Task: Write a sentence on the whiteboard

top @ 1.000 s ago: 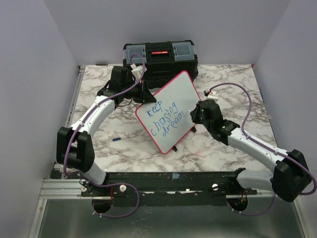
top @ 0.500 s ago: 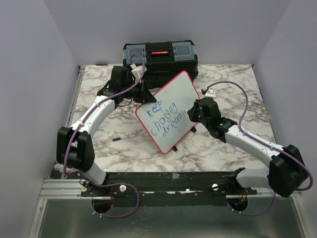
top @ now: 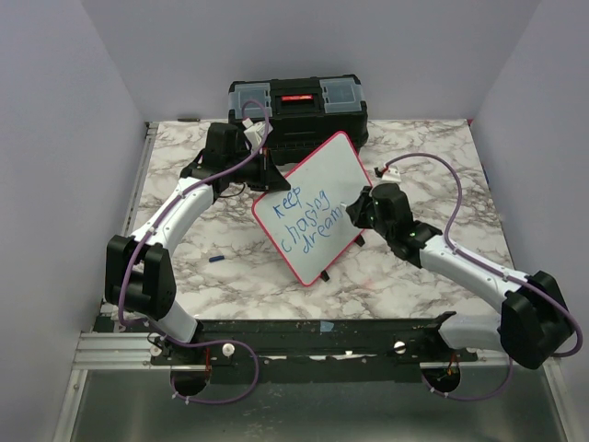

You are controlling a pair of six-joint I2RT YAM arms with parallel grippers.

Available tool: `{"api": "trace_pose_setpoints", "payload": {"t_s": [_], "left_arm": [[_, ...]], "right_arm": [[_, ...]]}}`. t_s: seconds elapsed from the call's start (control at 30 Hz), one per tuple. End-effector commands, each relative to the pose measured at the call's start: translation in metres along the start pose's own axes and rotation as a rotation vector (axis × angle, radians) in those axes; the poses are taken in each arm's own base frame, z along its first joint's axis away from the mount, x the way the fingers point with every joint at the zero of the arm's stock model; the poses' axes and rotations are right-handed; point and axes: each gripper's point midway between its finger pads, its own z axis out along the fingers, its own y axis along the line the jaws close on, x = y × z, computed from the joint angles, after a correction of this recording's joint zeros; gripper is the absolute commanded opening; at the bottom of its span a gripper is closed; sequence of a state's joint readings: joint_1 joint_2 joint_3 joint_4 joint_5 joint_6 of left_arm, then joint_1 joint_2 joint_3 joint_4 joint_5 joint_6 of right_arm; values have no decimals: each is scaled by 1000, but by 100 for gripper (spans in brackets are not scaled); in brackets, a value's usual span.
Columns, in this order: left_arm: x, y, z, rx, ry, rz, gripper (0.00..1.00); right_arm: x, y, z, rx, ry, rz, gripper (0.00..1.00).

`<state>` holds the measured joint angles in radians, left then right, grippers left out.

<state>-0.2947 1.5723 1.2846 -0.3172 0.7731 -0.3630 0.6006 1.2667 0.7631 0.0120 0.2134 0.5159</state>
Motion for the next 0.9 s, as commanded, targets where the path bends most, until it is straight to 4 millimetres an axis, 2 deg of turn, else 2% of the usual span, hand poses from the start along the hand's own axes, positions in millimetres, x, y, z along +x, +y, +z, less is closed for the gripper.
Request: {"api": "trace_pose_setpoints", "payload": {"t_s": [0.0, 0.33, 0.87], "left_arm": [[-7, -12, 1, 44, -4, 62, 0], [-8, -13, 1, 44, -5, 63, 0], [-7, -12, 1, 42, -3, 60, 0]], "right_arm": [[21, 1, -2, -37, 57, 7, 1], [37, -13, -2, 9, 83, 7, 1], [33, -31, 4, 119, 78, -35, 1]]}}
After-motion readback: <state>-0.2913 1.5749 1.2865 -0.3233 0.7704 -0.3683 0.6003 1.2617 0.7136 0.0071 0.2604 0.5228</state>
